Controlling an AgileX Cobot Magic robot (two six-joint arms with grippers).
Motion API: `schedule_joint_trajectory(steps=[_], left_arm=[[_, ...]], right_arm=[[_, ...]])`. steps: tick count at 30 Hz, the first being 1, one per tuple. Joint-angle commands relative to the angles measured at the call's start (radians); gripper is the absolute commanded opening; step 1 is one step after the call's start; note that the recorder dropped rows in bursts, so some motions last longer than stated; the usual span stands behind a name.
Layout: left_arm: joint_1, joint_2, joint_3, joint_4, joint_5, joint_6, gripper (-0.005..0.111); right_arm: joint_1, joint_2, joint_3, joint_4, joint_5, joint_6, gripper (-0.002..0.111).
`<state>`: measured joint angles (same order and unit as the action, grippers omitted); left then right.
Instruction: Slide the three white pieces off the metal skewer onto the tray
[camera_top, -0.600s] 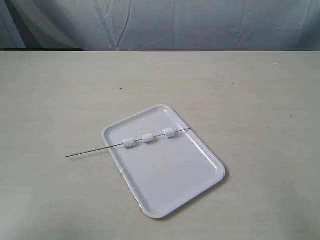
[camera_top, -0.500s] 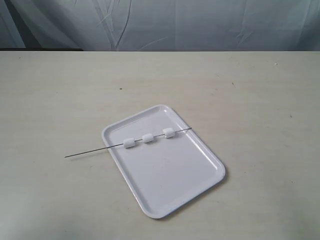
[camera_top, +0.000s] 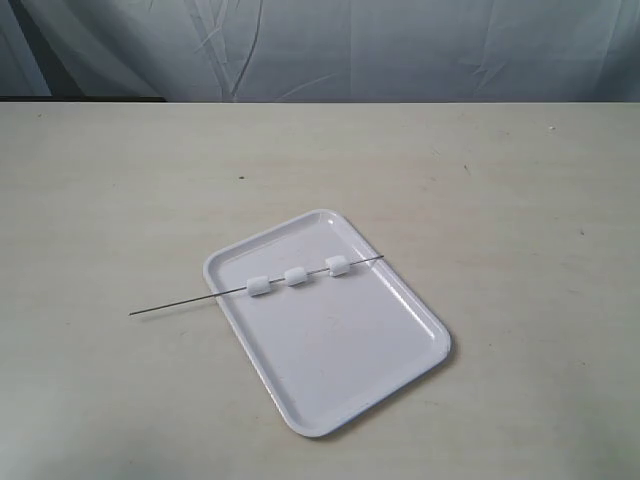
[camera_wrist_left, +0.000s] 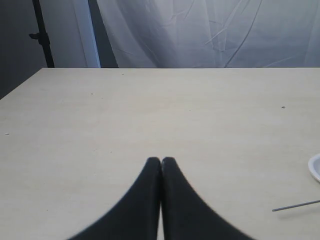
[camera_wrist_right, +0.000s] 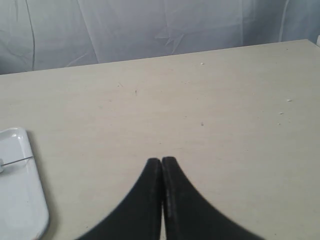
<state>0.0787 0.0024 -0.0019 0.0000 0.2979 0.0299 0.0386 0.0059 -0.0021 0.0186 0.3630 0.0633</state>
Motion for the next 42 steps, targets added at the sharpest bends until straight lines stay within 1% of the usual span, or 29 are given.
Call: schedule_joint_trajectory(steps=[1, 33, 37, 40, 42], left_arm=[[-0.001, -0.002, 0.002, -0.007, -0.01, 0.0, 0.0], [-0.001, -0.002, 0.002, 0.005, -0.014, 0.0, 0.0], [-0.001, -0.002, 0.002, 0.028, -0.107, 0.0, 0.0], [-0.001, -0.002, 0.002, 0.028, -0.2, 0.0, 0.0], [-0.001, -0.002, 0.002, 0.028, -0.288, 0.0, 0.0]], right_arm=[[0.003, -0.006, 0.002, -0.006, -0.003, -0.001, -0.001], [0.003, -0.006, 0.002, -0.006, -0.003, -0.001, -0.001], [0.003, -0.006, 0.002, -0.006, -0.003, -0.001, -0.001], [0.003, -0.006, 0.002, -0.006, -0.003, -0.001, -0.001], [0.003, -0.006, 0.002, -0.006, -0.003, -0.001, -0.001]])
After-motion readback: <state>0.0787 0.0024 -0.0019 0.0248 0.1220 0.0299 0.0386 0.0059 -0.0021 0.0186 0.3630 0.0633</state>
